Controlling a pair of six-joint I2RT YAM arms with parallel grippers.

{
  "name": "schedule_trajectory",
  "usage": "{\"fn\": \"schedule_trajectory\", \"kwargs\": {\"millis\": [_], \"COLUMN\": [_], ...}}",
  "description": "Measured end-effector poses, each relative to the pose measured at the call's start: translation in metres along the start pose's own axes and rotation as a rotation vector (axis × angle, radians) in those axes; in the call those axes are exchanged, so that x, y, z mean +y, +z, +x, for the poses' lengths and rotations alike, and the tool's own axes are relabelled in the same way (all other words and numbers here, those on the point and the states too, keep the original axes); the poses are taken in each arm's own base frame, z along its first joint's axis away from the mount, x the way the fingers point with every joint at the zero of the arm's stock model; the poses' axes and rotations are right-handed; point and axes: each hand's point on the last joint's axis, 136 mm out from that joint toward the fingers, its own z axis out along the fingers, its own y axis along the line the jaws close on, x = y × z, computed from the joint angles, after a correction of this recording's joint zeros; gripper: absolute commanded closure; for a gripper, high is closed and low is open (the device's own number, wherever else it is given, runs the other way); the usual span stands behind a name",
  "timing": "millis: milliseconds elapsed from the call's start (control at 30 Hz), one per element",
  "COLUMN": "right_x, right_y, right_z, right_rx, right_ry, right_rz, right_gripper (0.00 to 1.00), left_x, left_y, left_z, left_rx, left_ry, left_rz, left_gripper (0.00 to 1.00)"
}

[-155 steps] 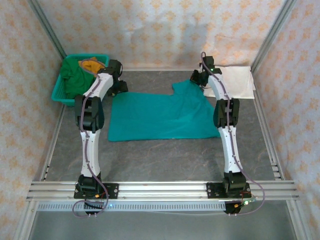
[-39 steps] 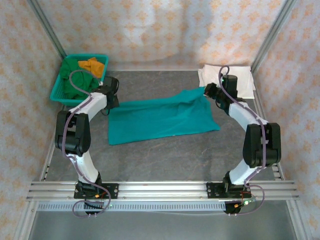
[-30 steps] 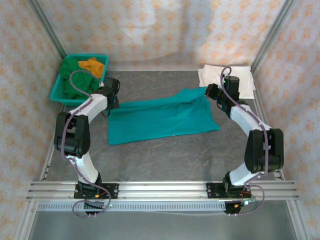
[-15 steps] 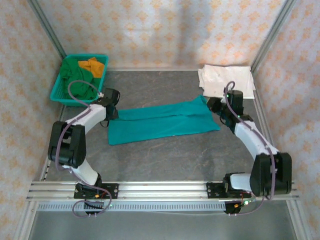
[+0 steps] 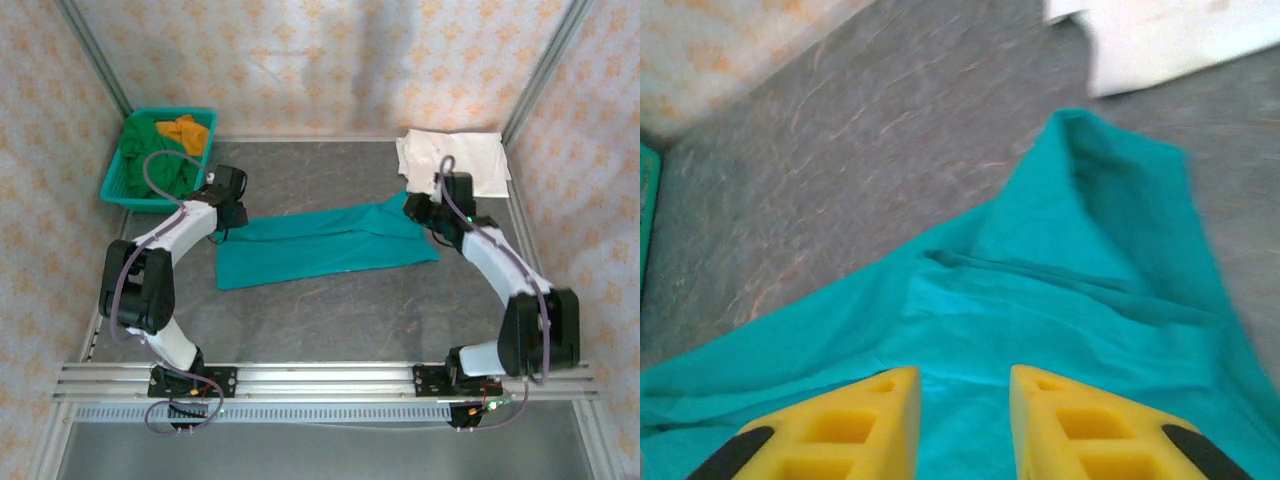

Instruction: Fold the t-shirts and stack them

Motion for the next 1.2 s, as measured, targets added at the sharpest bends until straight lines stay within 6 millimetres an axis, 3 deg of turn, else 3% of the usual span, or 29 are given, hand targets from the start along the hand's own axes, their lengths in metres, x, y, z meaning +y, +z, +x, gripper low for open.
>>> {"fn": "schedule_trajectory", "kwargs": {"millis": [100,167,300,467,500,567,633,767,933,1200], "right_x": [0.024,0.028,0.017,0.004,0.004,0.004,0.003,-0.003,0.000,0.020], "right_y": [0.031,0.051,0.088,0.119,0.123,0.133,0.138,0.138,0.130,0.066], "right_z": [-0.002,-0.003,-0.002,0.019,0.022,0.028,0.034,0.040,0.034,0.025], "right_rx": [0.071,0.121,0.199,0.298,0.314,0.335,0.350,0.369,0.346,0.246], "right_ry": [-0.071,-0.097,-0.115,-0.140,-0.146,-0.165,-0.179,-0.191,-0.196,-0.179], "right_rz": [-0.003,0.020,0.091,0.178,0.188,0.213,0.230,0.262,0.265,0.207], "right_gripper": [0.63,0.60,0.56,0.56,0.56,0.62,0.76,0.96,1.00,1.00], "left_x": [-0.011,-0.017,-0.016,-0.017,-0.019,-0.026,-0.029,-0.027,-0.020,-0.017], "left_y": [0.003,0.001,-0.009,-0.027,-0.030,-0.036,-0.040,-0.047,-0.051,-0.050], "left_z": [0.007,0.009,0.016,0.026,0.029,0.040,0.052,0.074,0.075,0.069], "left_rx": [0.022,0.024,0.018,-0.004,-0.004,-0.001,0.004,0.006,-0.017,-0.044], "left_ry": [0.022,0.032,0.032,0.032,0.037,0.047,0.060,0.064,0.054,0.048], "left_rz": [0.021,0.039,0.056,0.087,0.096,0.118,0.129,0.144,0.130,0.109], "left_gripper": [0.61,0.60,0.60,0.60,0.54,0.53,0.50,0.47,0.46,0.46]}}
